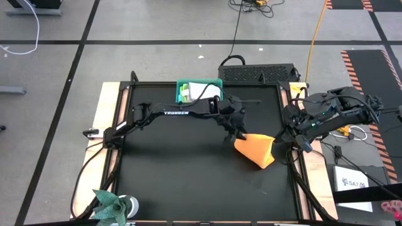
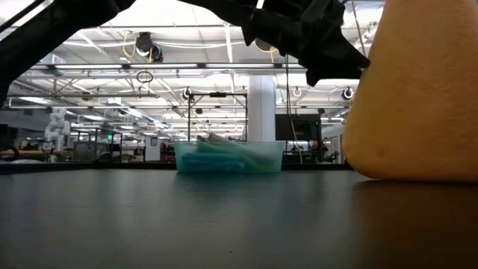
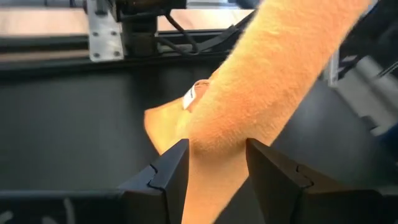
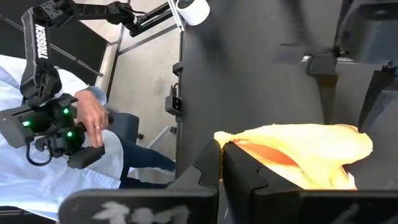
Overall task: Fold microfiber towels
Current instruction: Fold the orange microfiber towel
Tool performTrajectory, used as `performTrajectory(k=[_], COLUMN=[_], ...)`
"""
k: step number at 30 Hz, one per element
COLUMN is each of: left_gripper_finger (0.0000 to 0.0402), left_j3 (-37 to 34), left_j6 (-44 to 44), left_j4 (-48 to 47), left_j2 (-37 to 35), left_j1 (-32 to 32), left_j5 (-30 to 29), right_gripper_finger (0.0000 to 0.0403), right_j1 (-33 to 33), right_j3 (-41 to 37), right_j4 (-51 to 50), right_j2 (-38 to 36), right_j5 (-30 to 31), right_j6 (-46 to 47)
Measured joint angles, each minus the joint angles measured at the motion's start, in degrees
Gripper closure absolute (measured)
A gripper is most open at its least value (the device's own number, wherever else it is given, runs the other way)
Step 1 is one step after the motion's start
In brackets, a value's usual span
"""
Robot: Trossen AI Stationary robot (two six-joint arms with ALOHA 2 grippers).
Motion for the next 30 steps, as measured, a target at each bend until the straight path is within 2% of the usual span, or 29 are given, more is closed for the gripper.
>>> performTrajectory(k=[5,10,13,17,21,25,30], left_gripper_finger=[0.0240,0.0245,0.0281,0.0375,0.0392,0.0397,0.0398], left_j3=[0.0,0.0,0.0,0.0,0.0,0.0,0.0], left_j6=[4.7,3.4,2.3,1.1,-2.0,-1.7,0.6], left_j4=[0.1,3.1,3.5,2.7,-0.3,-6.5,-10.6], left_j2=[0.0,0.4,0.4,0.3,-0.1,-1.0,-5.2], left_j1=[-0.8,-0.8,-0.8,-0.7,-0.6,-0.1,2.2], left_j5=[-2.8,-2.0,-1.9,0.5,0.8,-2.3,-8.1], right_gripper_finger=[0.0403,0.0403,0.0403,0.0403,0.0403,0.0403,0.0403], right_j1=[0.0,0.0,0.0,0.0,0.0,0.0,-1.3], right_j3=[0.0,0.0,0.0,0.0,0.0,0.0,0.0], right_j4=[0.8,2.0,2.1,2.1,1.7,-4.2,-16.6], right_j2=[0.2,0.5,0.6,0.6,0.6,0.6,0.6], right_j5=[1.2,1.2,1.2,1.5,1.6,6.8,20.3], right_j6=[0.0,-0.9,-1.0,-1.0,-1.2,-3.4,-6.0])
